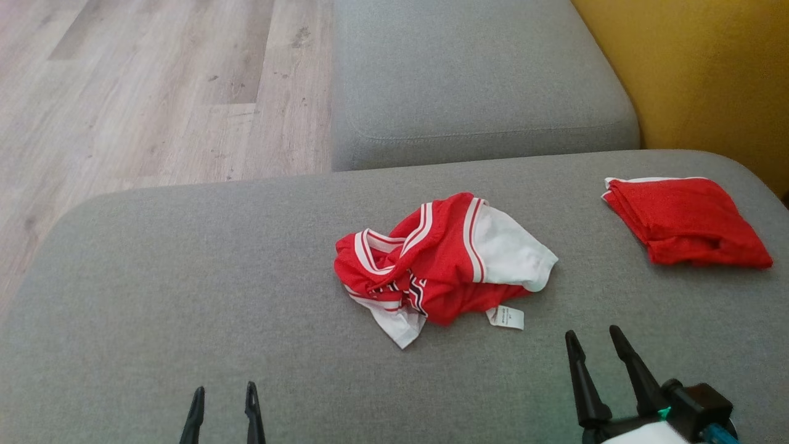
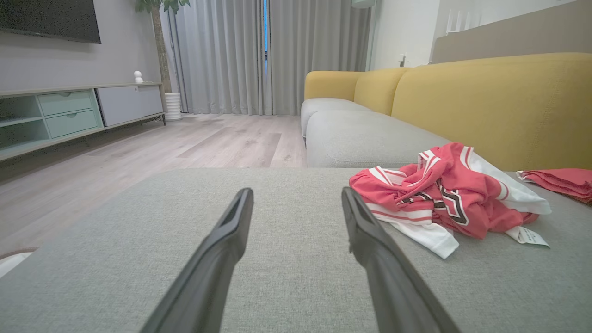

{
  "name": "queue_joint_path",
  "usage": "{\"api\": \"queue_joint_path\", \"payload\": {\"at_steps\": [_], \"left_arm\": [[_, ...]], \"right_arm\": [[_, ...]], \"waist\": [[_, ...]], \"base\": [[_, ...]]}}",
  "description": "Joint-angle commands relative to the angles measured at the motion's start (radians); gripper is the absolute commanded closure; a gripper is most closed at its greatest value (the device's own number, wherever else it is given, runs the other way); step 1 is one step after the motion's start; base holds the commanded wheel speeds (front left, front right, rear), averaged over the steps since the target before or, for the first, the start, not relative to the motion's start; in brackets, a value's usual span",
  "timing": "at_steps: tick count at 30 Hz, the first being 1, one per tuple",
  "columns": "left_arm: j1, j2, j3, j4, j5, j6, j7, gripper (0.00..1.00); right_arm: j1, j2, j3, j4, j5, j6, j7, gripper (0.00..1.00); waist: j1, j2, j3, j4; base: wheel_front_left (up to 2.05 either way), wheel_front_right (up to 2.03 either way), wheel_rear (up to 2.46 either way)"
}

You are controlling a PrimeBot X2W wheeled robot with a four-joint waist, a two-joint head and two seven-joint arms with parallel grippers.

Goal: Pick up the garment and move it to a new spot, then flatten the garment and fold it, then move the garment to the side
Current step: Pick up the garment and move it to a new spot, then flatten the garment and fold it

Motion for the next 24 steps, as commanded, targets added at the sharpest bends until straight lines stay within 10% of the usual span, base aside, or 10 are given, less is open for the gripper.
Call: {"api": "queue_joint_path", "payload": {"at_steps": [1, 24], "left_arm": [[-0.049, -0.01, 0.034, -0.025, 0.01, -0.005, -0.007, 0.0], [-0.079, -0.018, 0.022, -0.02, 0.011, -0.016, -0.007, 0.0]], "right_arm": [[-0.037, 0.001, 0.026, -0.036, -0.004, -0.001, -0.006, 0.0], [-0.048, -0.009, 0.04, -0.038, 0.002, -0.001, -0.006, 0.0]], "waist": [[0.0, 0.0, 0.0, 0.0], [0.0, 0.0, 0.036, -0.017]], "base": [[0.0, 0.0, 0.0], [0.0, 0.0, 0.0]]}}
